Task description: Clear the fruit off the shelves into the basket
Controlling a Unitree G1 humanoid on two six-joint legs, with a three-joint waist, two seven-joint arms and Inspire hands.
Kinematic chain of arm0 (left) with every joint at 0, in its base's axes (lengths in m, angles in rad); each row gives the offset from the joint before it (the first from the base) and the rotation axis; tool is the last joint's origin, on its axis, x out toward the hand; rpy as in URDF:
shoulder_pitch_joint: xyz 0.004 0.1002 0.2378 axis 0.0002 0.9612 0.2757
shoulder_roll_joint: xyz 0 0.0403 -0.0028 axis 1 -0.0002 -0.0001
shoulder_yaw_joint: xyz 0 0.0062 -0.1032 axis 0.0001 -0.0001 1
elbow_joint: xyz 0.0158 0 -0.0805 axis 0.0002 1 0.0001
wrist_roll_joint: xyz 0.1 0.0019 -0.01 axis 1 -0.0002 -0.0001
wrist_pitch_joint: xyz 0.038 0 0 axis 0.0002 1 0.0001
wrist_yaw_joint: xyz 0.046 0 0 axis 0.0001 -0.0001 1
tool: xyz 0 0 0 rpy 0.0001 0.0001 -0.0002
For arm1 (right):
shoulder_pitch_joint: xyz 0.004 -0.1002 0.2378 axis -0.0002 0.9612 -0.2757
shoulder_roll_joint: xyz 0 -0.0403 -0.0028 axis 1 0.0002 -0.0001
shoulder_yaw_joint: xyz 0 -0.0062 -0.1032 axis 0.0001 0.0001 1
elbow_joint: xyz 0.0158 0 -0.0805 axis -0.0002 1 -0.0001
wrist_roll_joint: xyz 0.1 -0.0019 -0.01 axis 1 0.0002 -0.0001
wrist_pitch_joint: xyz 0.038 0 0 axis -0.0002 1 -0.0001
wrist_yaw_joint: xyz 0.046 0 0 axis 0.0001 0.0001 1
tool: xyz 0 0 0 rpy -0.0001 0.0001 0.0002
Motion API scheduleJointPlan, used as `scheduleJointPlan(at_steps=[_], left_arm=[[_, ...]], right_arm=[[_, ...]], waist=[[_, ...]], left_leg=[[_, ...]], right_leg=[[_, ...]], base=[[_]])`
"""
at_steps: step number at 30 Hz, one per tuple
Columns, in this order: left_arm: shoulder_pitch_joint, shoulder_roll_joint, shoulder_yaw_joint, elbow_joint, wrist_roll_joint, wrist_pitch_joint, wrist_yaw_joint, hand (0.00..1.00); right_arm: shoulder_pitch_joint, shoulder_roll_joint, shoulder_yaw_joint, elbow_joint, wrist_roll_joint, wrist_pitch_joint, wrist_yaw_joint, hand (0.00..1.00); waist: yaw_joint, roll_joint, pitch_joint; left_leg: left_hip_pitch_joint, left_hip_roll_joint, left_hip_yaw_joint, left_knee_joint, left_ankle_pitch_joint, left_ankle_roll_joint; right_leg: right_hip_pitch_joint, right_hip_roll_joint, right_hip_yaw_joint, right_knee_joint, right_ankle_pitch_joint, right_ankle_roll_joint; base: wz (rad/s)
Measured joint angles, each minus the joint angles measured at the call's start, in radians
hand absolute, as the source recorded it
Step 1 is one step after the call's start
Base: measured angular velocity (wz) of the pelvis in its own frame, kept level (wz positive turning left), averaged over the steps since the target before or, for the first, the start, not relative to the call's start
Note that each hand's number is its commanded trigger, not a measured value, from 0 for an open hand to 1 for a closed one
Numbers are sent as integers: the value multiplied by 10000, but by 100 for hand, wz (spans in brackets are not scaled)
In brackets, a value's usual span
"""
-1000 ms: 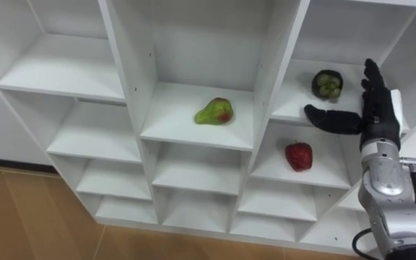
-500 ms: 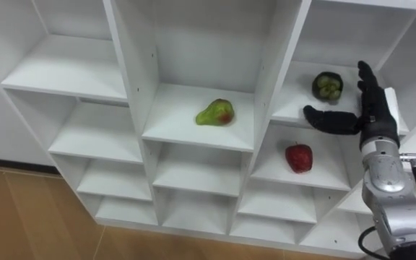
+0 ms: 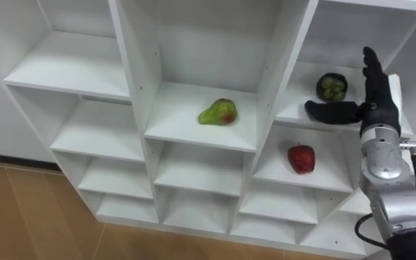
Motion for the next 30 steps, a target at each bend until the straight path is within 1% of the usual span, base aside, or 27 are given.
scheduleJointPlan(at_steps=[6, 11, 18, 22, 25, 27, 29, 30], left_arm=[[42, -9, 11, 3, 5, 5, -67, 100], [36, -15, 12, 3, 8, 14, -136, 100], [37, -56, 14, 3, 31, 41, -109, 100], [3, -52, 13, 3, 29, 78, -87, 100], [-56, -51, 18, 36, 51, 95, -73, 100], [-105, -51, 16, 36, 132, 95, -64, 100], [-183, -50, 9, 36, 129, 94, -44, 100], [-183, -49, 9, 36, 130, 93, -18, 100]], right_arm=[[-34, -5, -15, 0, 65, 0, -261, 0], [-295, -5, -21, 0, 53, 0, -348, 0], [-441, -5, -17, 37, 38, 1, -319, 0], [-441, -4, 1, 111, -3, 83, -219, 0], [-441, -4, 10, 131, -11, 107, -210, 0], [-441, -6, 9, 132, -19, 107, -211, 0], [-443, -6, 40, 134, -12, 107, -204, 0], [-447, -7, 57, 133, -12, 106, -181, 0]], waist=[[-3, 9, 14], [-10, 17, 20], [4, 16, 24], [1, 28, 33], [59, 20, 38], [169, 0, 49], [326, -75, 94], [362, -91, 102]], left_leg=[[-8, -5, -38, -47, 0, 0], [-18, -7, -44, -46, 0, 0], [-33, -13, -56, -44, 0, 1], [-129, -21, -127, -44, 0, 0], [-147, -23, -153, -41, 10, -6], [-136, -24, -148, -40, 26, -9], [-150, -18, -141, -36, 30, -14], [-153, -18, -141, -33, 30, -13]], right_leg=[[2, -8, -20, 7, 0, 0], [-2, -8, -27, 9, 0, 0], [-38, -8, -28, 5, 0, 0], [-69, -8, -65, -1, 0, 0], [-98, -7, -109, -1, 0, 0], [-105, -6, -103, -1, 0, 0], [-122, 1, -51, -2, 0, 0], [-132, 2, -30, -2, 0, 0]], base=[[0], [0], [0], [5], [1], [0], [0], [0]])
